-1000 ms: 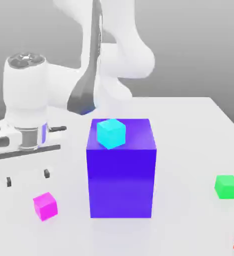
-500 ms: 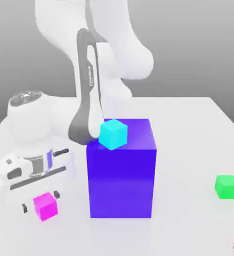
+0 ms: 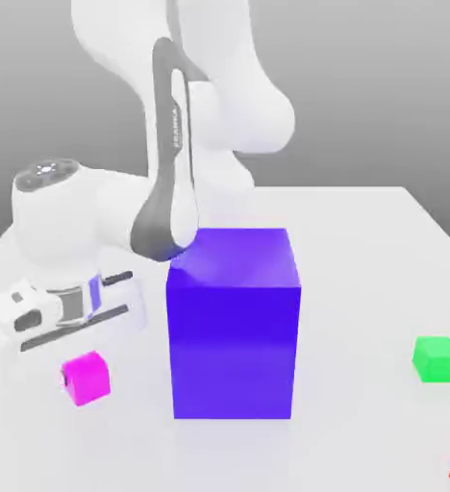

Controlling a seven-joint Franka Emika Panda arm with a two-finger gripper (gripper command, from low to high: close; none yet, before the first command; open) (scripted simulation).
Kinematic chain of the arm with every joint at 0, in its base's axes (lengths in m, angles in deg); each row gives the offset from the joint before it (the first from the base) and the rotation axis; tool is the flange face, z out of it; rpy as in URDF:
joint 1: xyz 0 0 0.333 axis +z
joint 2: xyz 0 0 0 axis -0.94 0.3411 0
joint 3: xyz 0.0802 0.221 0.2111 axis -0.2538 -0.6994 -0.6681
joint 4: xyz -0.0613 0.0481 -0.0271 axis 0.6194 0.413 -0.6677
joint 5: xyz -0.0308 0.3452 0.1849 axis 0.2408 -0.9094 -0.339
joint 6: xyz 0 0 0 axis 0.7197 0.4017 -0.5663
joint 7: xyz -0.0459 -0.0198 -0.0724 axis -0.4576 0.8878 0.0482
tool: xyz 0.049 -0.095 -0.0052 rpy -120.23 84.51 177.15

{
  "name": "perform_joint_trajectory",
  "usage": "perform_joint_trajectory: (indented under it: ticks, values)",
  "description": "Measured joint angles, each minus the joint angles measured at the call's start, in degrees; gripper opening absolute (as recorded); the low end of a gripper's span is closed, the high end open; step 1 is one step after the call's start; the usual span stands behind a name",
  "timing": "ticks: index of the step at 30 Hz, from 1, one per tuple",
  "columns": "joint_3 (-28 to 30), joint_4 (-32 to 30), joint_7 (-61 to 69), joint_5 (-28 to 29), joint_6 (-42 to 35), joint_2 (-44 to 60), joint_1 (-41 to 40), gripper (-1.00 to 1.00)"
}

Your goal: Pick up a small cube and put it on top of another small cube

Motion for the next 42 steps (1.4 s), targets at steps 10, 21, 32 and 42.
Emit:
perform_joint_trajectory:
  ticks: [10,21,32,42]
  values:
    - [-0.53,14.03,-3.40,-1.70,-12.86,6.84,0.74,-1.00]
    - [-12.36,13.68,-17.43,-3.13,-15.39,2.69,15.61,-1.00]
    - [-31.08,6.06,-40.49,-2.48,-12.65,-5.86,45.12,-1.00]
    - [-27.69,4.75,-52.53,9.60,-5.00,0.54,48.59,-1.00]
